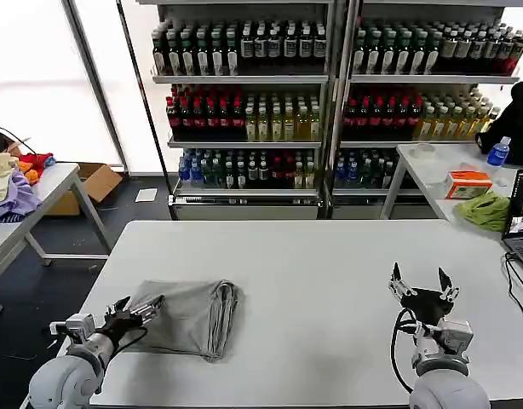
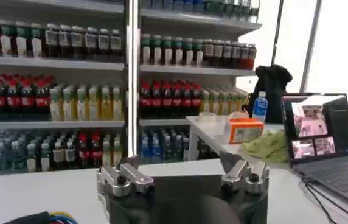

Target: Fold and organize the clothes.

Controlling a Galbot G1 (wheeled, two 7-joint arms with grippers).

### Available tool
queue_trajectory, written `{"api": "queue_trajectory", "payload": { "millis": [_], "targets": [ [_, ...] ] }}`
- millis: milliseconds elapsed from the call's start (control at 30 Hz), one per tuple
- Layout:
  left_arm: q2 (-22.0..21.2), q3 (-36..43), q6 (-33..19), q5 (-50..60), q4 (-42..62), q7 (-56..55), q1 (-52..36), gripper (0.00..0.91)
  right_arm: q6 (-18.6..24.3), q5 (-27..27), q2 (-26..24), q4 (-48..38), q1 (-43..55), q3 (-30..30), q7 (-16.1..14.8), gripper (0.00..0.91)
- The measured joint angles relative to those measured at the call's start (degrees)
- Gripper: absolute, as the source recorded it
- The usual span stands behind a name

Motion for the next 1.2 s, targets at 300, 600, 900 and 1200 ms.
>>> {"api": "queue_trajectory", "payload": {
  "millis": [300,600,900,1200],
  "targets": [
    [-0.4,0.3,0.7,0.8,1.5,1.6,0.6,0.060,0.0,0.5,-0.3,-0.3,0.6,0.3,0.0,0.907],
    [-1.0,0.5,0.5,1.5,1.6,2.9,1.3,0.000,0.0,0.6,-0.3,-0.4,1.0,0.1,-0.1,0.907],
    [-1.0,-0.2,-0.4,1.8,2.1,3.3,1.9,0.000,-0.1,0.7,-0.7,-0.4,1.6,0.3,0.1,0.907],
    [1.2,-5.0,-0.7,1.2,2.5,4.2,3.1,0.000,-0.4,1.2,-1.3,-0.9,2.6,0.0,0.4,0.907]
  ]
}}
